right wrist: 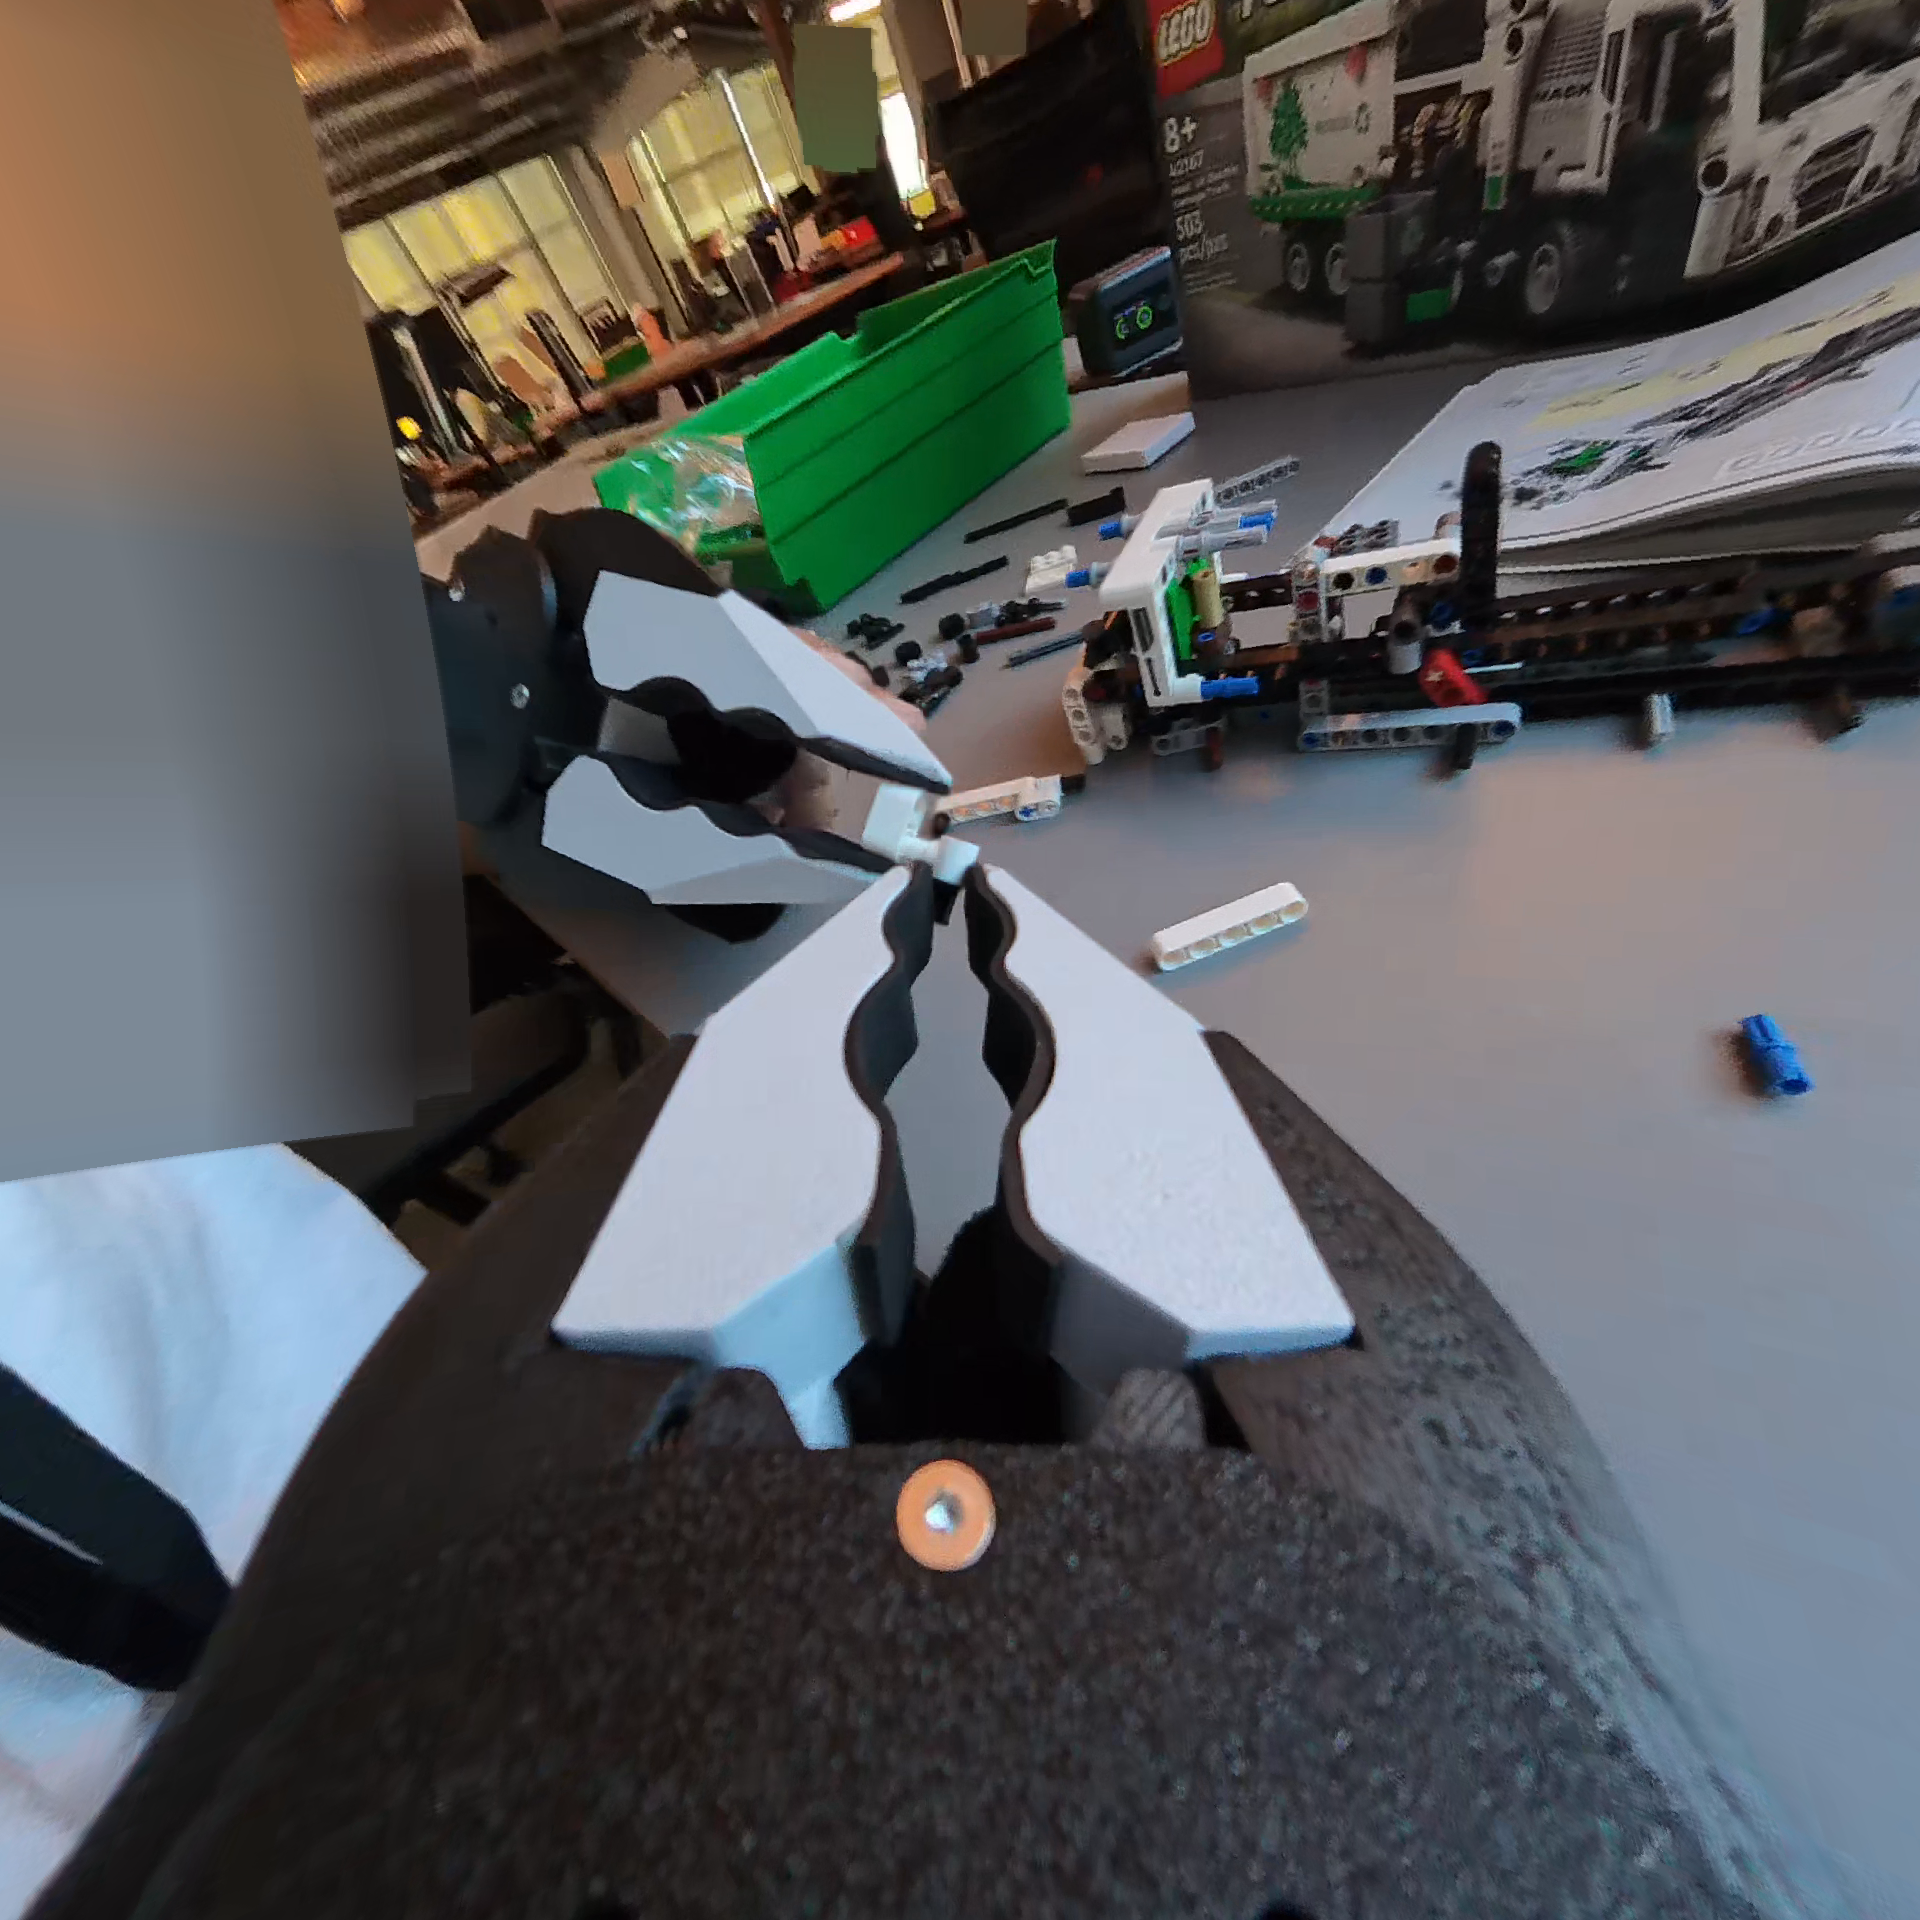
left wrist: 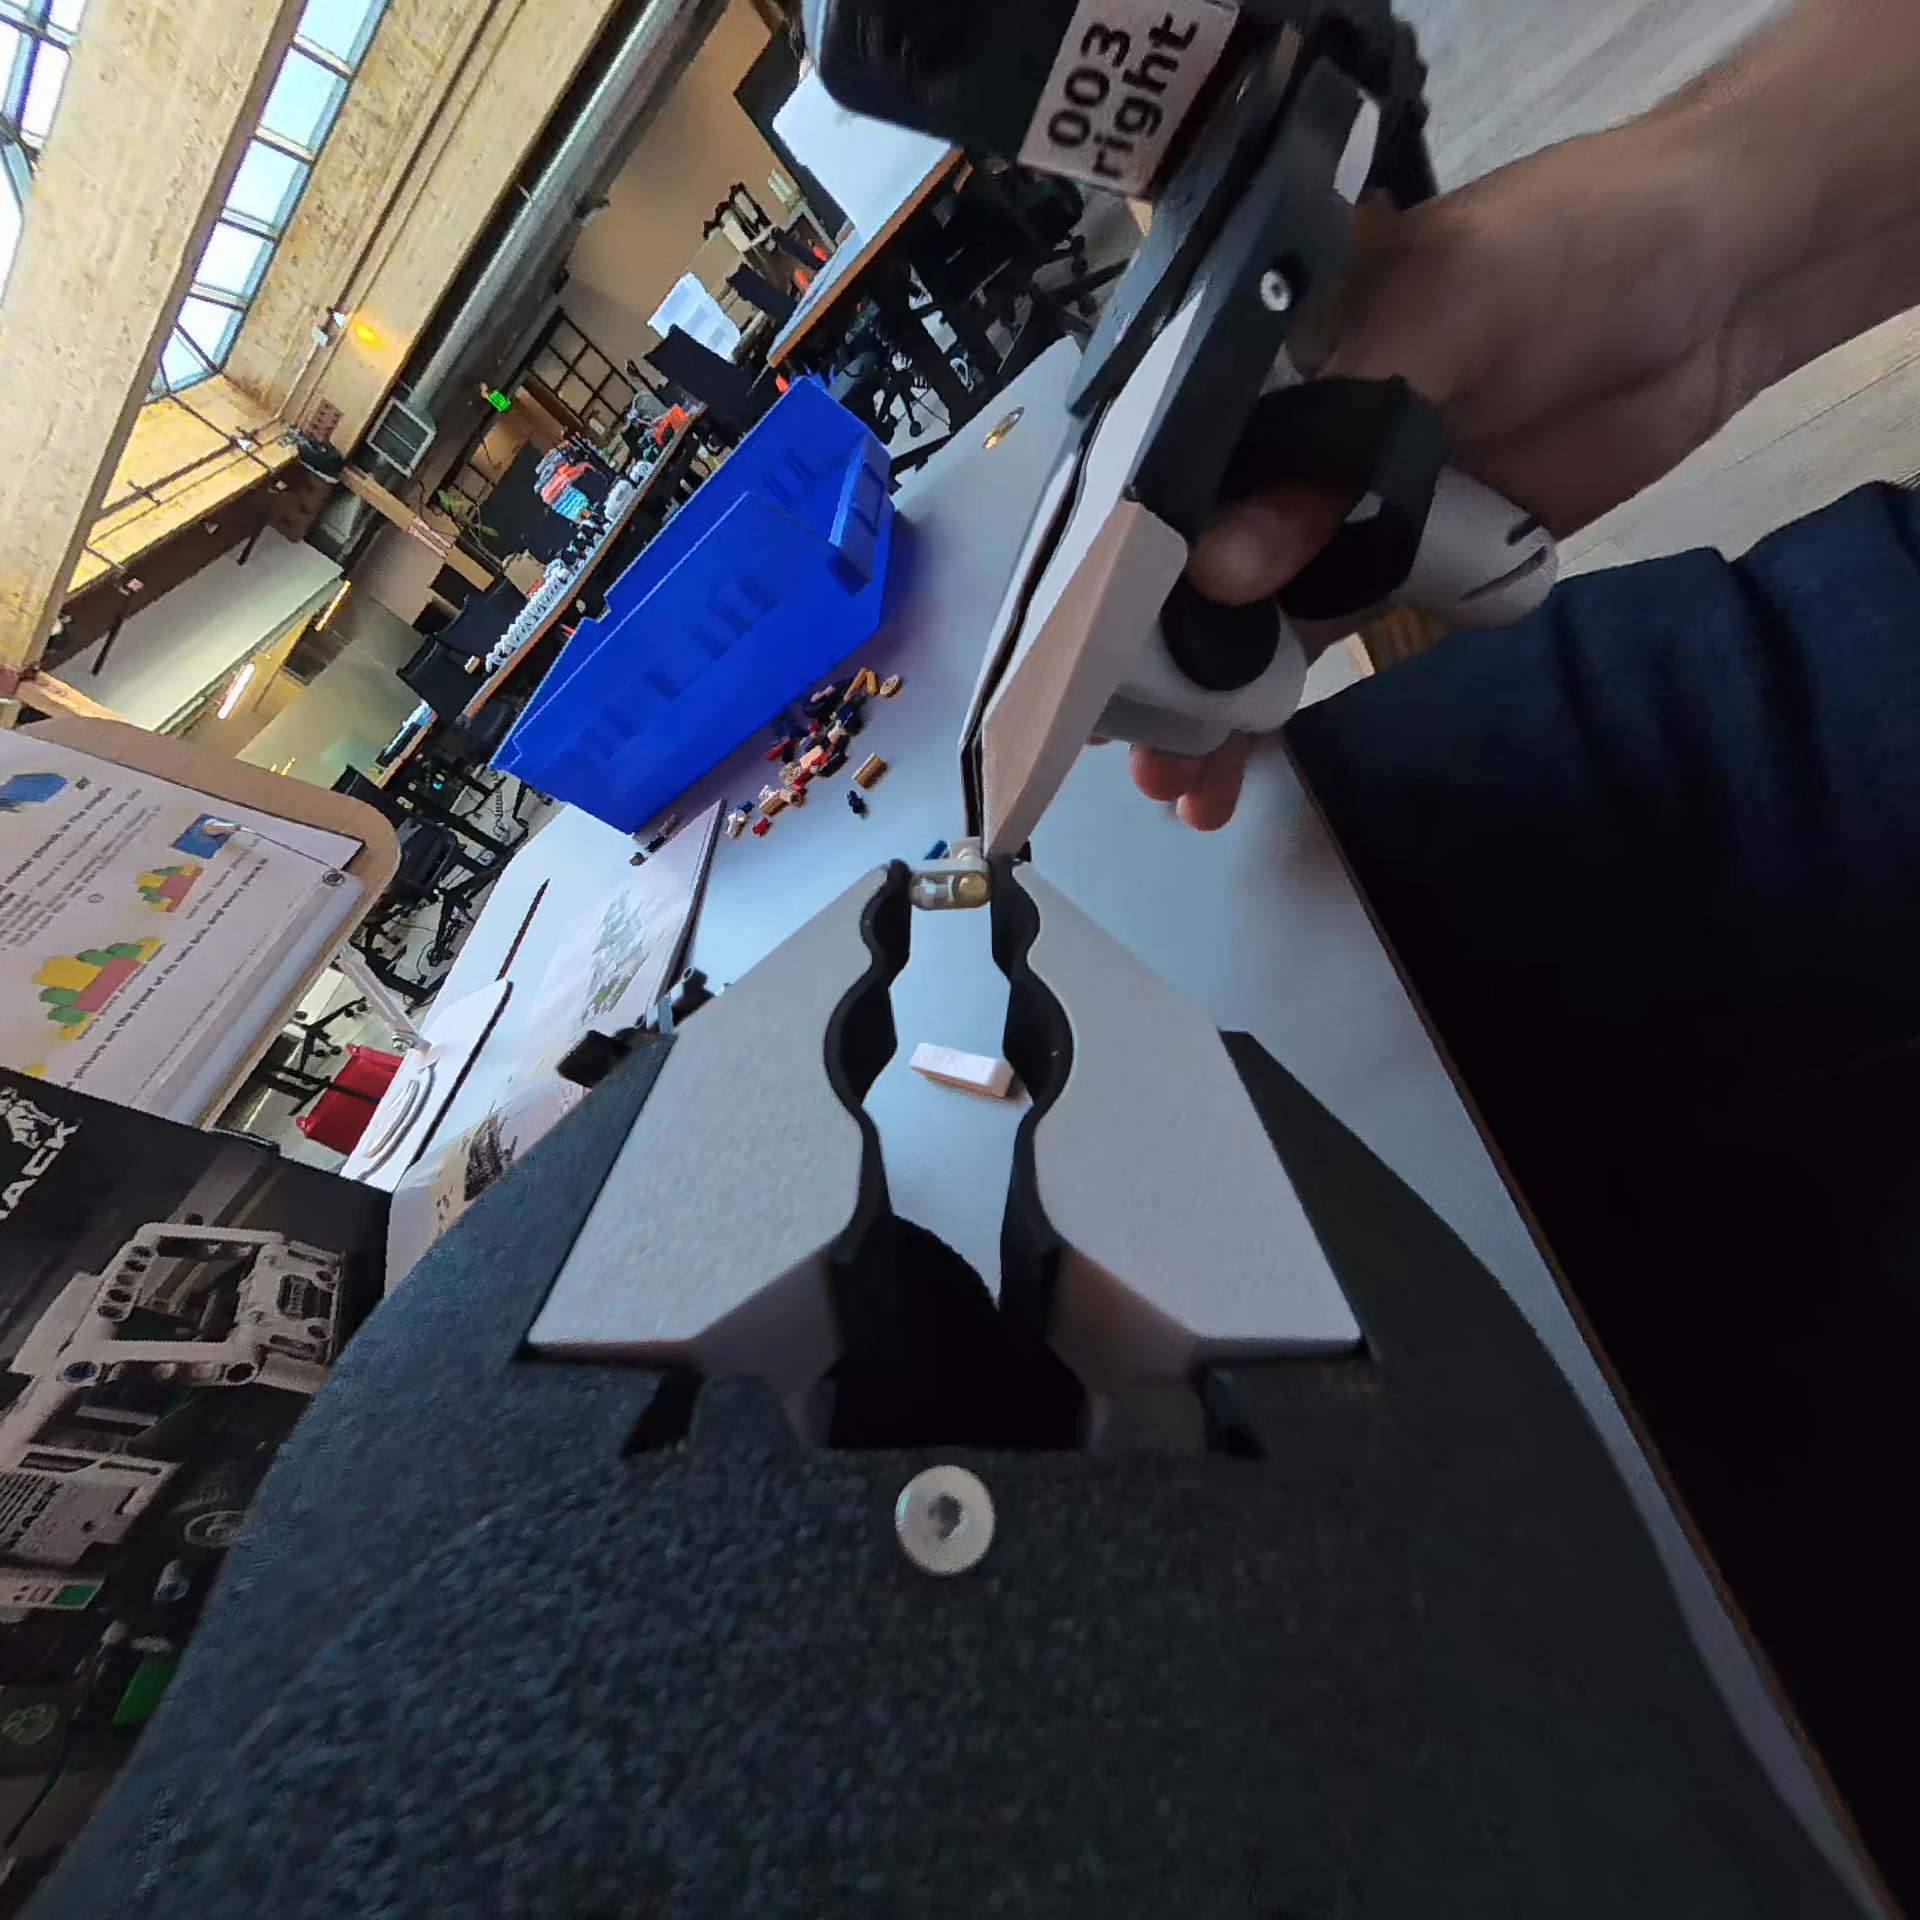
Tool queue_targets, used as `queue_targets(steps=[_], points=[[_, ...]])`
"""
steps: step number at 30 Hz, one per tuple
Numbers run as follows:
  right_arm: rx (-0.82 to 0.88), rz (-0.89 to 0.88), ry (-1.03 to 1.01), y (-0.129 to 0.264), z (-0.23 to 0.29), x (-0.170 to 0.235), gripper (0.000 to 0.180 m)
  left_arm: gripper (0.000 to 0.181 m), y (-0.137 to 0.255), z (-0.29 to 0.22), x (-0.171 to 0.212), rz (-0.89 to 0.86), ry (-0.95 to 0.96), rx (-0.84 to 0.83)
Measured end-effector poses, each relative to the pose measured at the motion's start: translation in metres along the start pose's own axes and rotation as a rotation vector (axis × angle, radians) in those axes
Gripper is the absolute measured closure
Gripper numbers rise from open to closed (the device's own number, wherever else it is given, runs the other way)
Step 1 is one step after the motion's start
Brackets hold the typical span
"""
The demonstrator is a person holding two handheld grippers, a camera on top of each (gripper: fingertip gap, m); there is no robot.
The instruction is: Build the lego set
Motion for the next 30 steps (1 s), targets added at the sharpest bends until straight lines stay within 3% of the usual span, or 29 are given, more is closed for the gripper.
queue_targets(steps=[22, 30], points=[[-0.101, -0.016, -0.025, 0.0030, 0.0031, 0.0028, 0.175, 0.168, 0.0027, -0.0018, -0.0035, -0.065, 0.044, 0.079], [-0.035, 0.043, 0.022, -0.0006, -0.0016, 0.0032, 0.174, 0.168, -0.0014, -0.0037, 0.0002, 0.009, -0.055, 0.029]])
Point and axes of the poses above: each gripper's, where its closed fingertips meet, y back along the fingers, x out of its underside, z = x × y across the jaws, the point moved 6 cm from there along y, back along the fingers, and after that the axes turned 10 degrees about z, right-handed, at the moved point
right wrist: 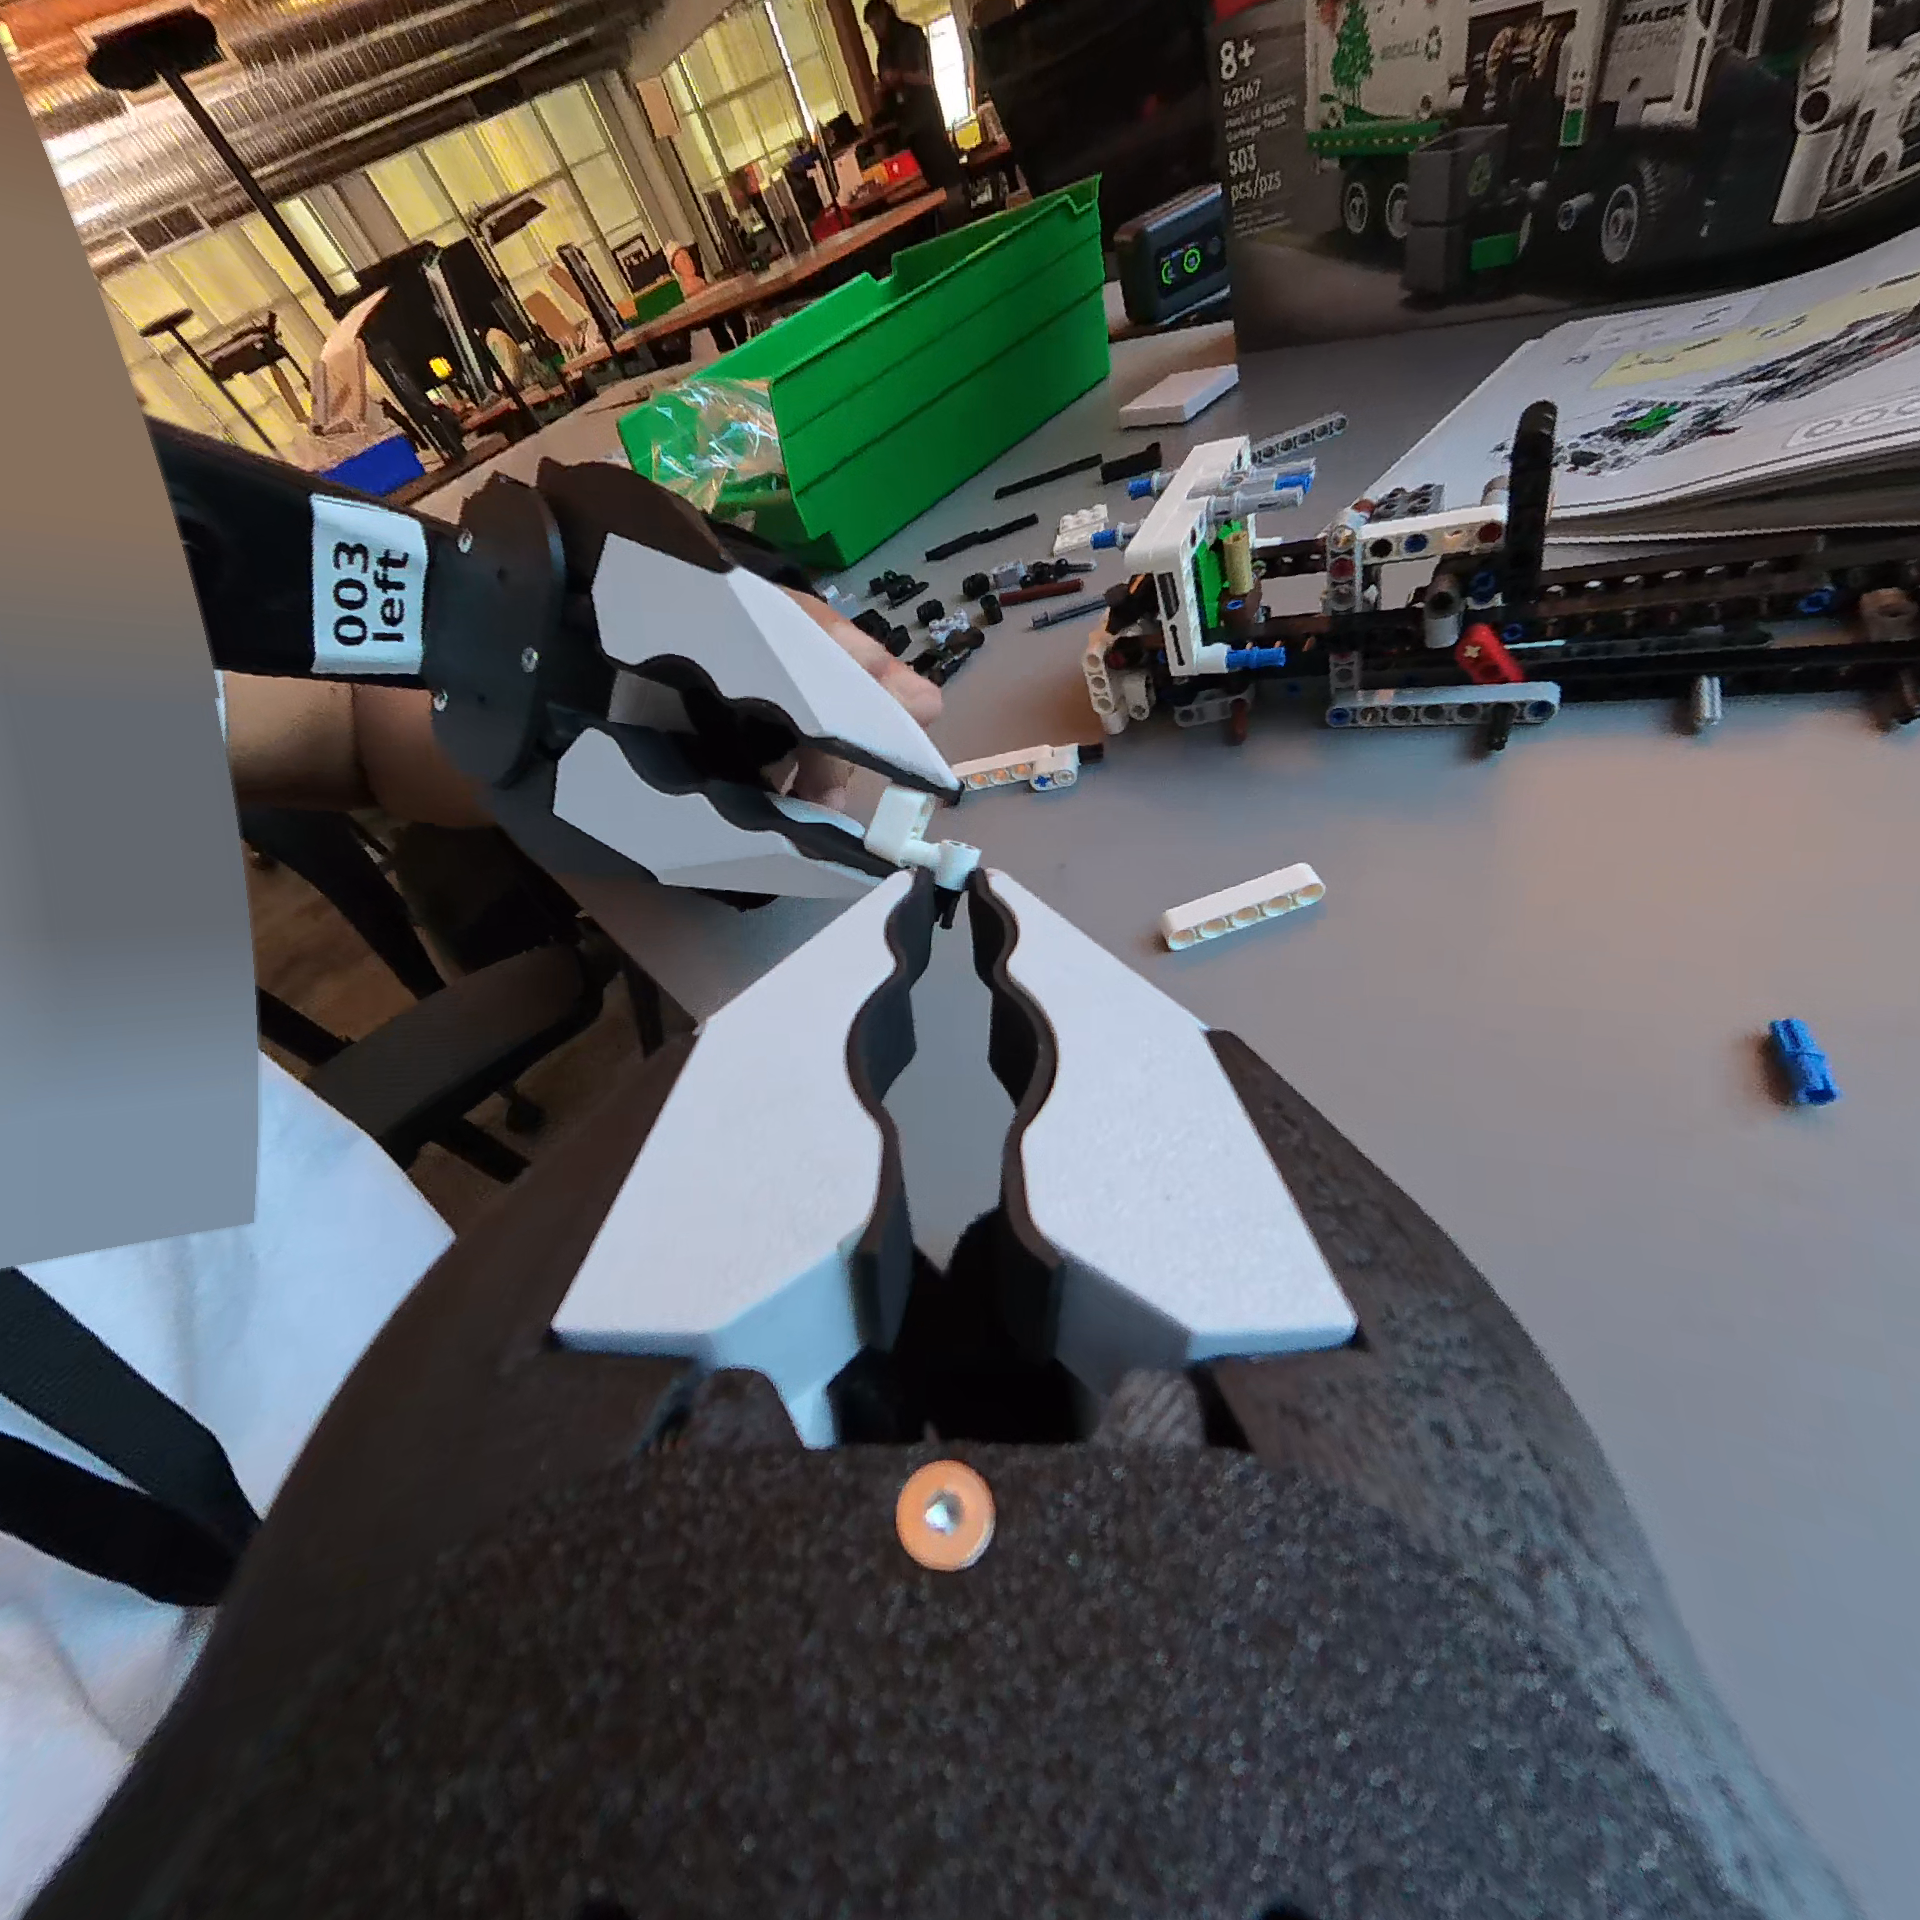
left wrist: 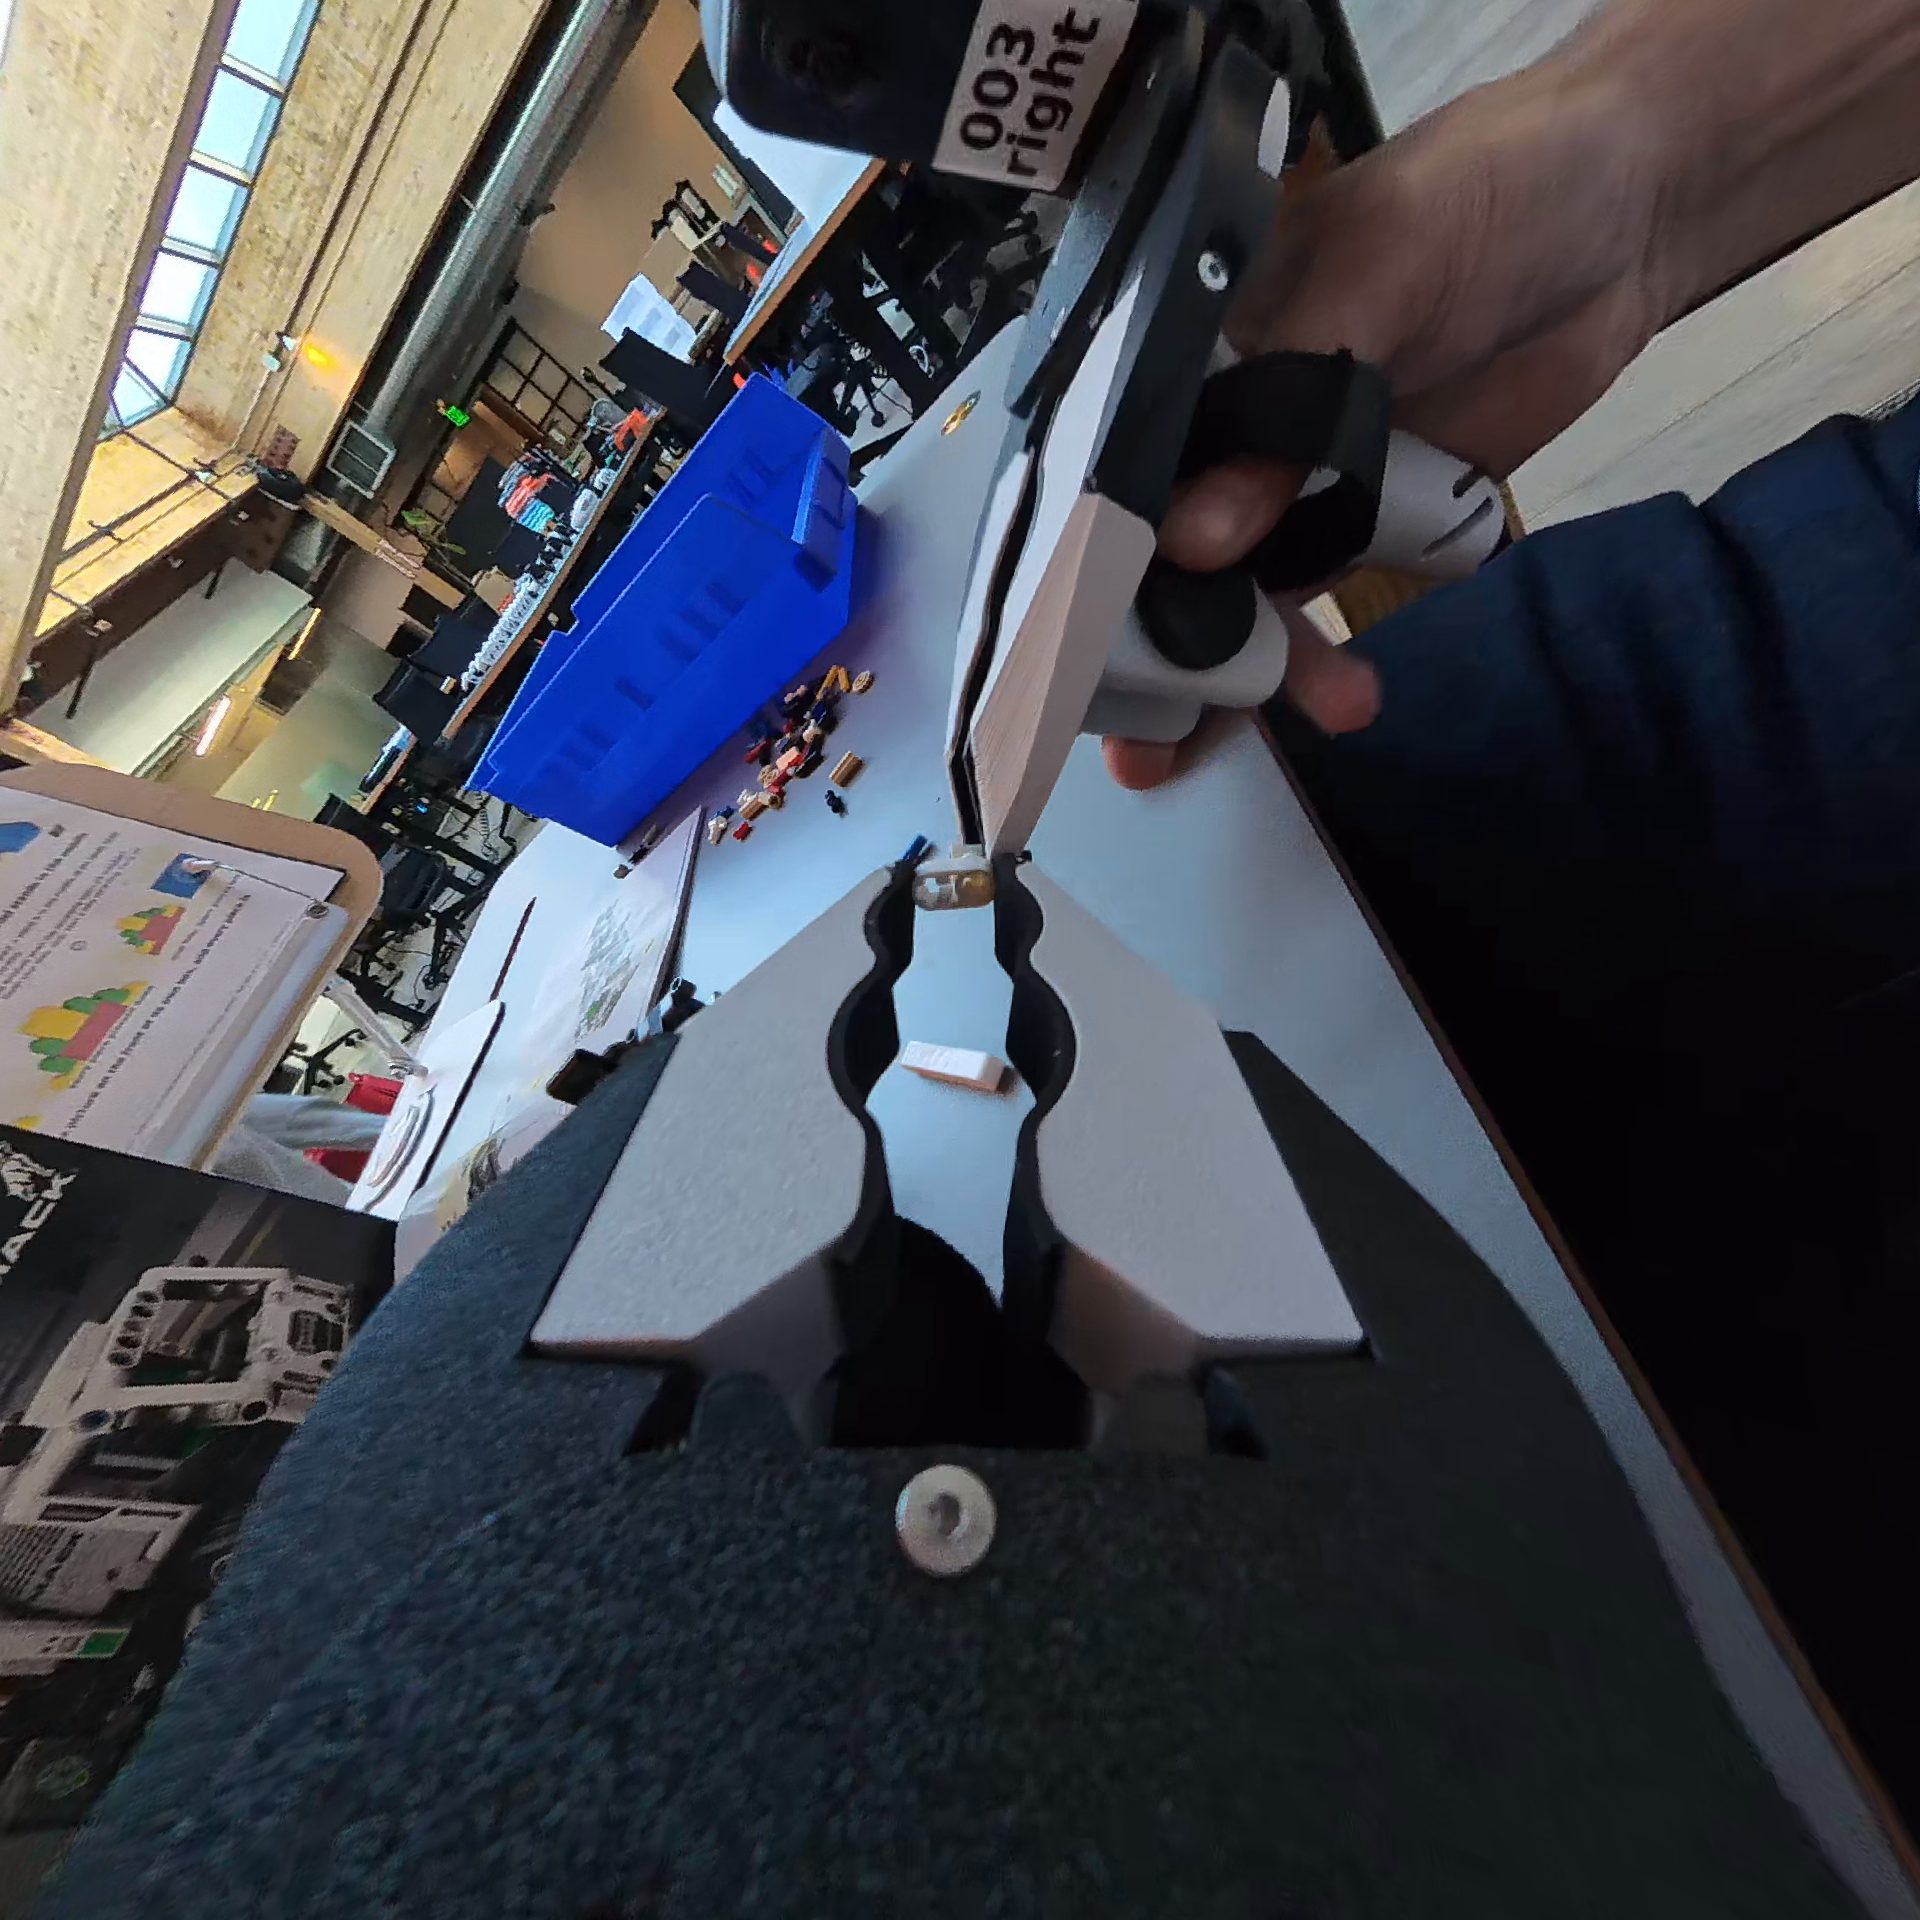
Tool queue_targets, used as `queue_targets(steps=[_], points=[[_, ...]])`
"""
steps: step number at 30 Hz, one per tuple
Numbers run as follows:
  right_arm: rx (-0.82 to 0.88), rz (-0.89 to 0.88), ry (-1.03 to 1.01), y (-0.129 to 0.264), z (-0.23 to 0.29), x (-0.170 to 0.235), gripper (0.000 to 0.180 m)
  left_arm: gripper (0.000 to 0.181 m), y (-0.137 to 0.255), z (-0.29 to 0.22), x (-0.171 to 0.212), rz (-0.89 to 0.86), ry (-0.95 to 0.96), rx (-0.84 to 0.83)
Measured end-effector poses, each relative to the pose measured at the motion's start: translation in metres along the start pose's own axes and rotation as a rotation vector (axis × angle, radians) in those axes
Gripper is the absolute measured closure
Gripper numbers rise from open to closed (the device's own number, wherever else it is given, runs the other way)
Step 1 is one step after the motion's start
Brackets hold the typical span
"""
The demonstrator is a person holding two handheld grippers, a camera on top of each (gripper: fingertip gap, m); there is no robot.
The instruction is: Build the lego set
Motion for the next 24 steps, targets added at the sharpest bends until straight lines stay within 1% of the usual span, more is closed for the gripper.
queue_targets(steps=[7, 13, 18, 21, 22, 24], points=[[-0.058, -0.001, -0.003, 0.001, 0.001, -0.002, 0.174, 0.168, 0.003, 0.001, -0.003, -0.016, -0.011, -0.013], [-0.071, -0.006, 0.018, 0.003, 0.002, -0.003, 0.174, 0.168, 0.005, 0.001, -0.004, -0.028, -0.012, -0.016], [-0.131, -0.007, 0.024, 0.005, 0.004, -0.002, 0.173, 0.168, 0.007, 0.000, -0.007, -0.066, 0.014, 0.021], [-0.134, -0.020, 0.050, 0.006, 0.005, -0.003, 0.173, 0.168, 0.007, 0.002, -0.007, -0.089, 0.066, 0.061], [-0.134, -0.017, 0.062, 0.006, 0.006, -0.003, 0.171, 0.168, 0.008, 0.003, -0.006, -0.092, 0.081, 0.071], [-0.201, -0.022, 0.090, 0.007, 0.012, -0.003, 0.148, 0.168, 0.008, 0.004, -0.006, -0.094, 0.090, 0.073]])
Point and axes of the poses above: each gripper's, where its closed fingertips meet, y back along the fingers, x out of its underside, z = x × y across the jaws, the point moved 6 cm from there along y, back along the fingers, and after that the axes turned 10 degrees about z, right-handed, at the moved point
